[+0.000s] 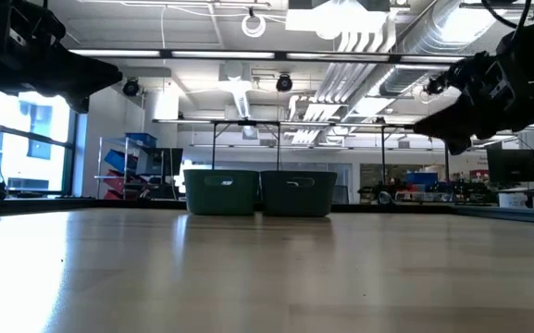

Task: Sort batteries
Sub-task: Return to Home Position

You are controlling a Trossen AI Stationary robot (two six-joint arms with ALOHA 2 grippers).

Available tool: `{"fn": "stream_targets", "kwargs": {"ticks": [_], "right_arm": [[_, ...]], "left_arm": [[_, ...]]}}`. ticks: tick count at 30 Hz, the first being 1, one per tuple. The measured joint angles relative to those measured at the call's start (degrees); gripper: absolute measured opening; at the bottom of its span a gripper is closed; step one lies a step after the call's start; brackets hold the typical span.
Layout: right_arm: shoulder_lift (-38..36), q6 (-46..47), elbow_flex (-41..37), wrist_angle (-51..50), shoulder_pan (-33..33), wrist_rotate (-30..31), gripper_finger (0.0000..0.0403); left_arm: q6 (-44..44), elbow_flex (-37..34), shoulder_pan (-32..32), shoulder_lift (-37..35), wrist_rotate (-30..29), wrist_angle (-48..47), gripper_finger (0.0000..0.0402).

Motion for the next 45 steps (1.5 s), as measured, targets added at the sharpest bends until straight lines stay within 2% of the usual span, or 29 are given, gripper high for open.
{"fn": "stream_targets", "kwargs": {"ticks": [7,11,17,26,32,43,45], "right_arm": [[0.0,0.0,-0.02,-6.97,0.0,0.0,0.0032],[-0.52,0.02,-0.02,-7.23,0.61,0.81,0.0032],[-6.74,0.0,-0.02,-8.02,7.94,6.15,0.0032],[-21.33,-0.02,-0.04,-7.33,17.19,6.21,0.0032],[-21.27,-0.01,-0.04,-4.51,19.86,6.13,0.0032],[-20.52,-0.17,-0.04,-5.77,19.88,6.0,0.0032],[-20.52,-3.42,-0.05,-5.77,19.86,6.49,0.0032]], "left_arm": [[0.02,0.02,0.02,0.0,0.0,-0.04,0.0058],[0.02,0.04,0.02,0.0,0.0,-0.11,0.0058],[0.02,0.17,-2.85,-0.26,-0.39,2.88,0.0058],[0.0,0.11,-4.88,-0.26,-0.26,1.83,0.0058],[0.0,0.09,-6.22,-0.26,-0.4,1.02,0.0058],[0.0,0.06,-6.36,-0.26,-0.44,0.74,0.0058],[-0.01,0.06,-6.33,-0.26,-0.44,0.76,0.0058]]}}
